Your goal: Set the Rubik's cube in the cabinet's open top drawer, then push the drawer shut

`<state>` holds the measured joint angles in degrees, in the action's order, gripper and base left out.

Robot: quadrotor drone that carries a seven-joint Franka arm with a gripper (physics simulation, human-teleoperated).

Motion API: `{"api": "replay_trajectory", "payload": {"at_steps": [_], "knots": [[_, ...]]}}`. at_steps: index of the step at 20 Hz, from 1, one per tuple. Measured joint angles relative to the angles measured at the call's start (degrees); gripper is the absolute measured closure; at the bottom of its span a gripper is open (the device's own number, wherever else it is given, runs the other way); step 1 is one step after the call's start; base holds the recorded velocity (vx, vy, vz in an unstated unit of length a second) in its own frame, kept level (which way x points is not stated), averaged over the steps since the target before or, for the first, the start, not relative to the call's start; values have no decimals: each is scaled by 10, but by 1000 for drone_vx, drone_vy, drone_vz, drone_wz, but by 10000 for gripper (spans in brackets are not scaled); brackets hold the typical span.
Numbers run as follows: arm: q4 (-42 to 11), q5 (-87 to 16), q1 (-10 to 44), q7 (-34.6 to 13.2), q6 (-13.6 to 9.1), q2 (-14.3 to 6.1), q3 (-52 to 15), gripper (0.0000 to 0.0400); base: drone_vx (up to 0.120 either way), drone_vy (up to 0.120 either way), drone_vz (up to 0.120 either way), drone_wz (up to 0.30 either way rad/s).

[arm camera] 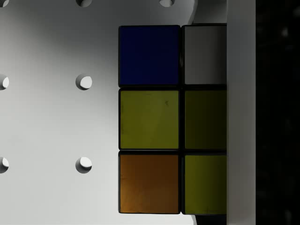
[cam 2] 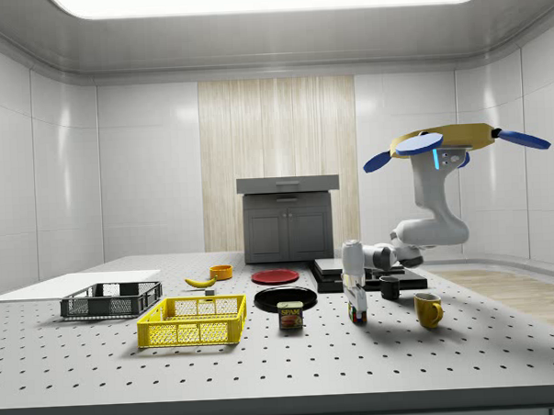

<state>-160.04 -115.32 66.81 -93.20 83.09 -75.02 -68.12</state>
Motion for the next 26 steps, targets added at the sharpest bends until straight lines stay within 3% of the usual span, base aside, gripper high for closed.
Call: {"api": "replay_trajectory", "payload": {"at_steps": [7, 10, 26], "knots": [[-5, 25, 5, -6, -3, -7, -25, 73, 0, 0, 0, 0], [-10, 48, 8, -11, -10, -9, -47, 74, 0, -13, 107, 0], [-14, 93, 19, -23, 1, -34, -86, 75, 120, -120, 120, 0]]}}
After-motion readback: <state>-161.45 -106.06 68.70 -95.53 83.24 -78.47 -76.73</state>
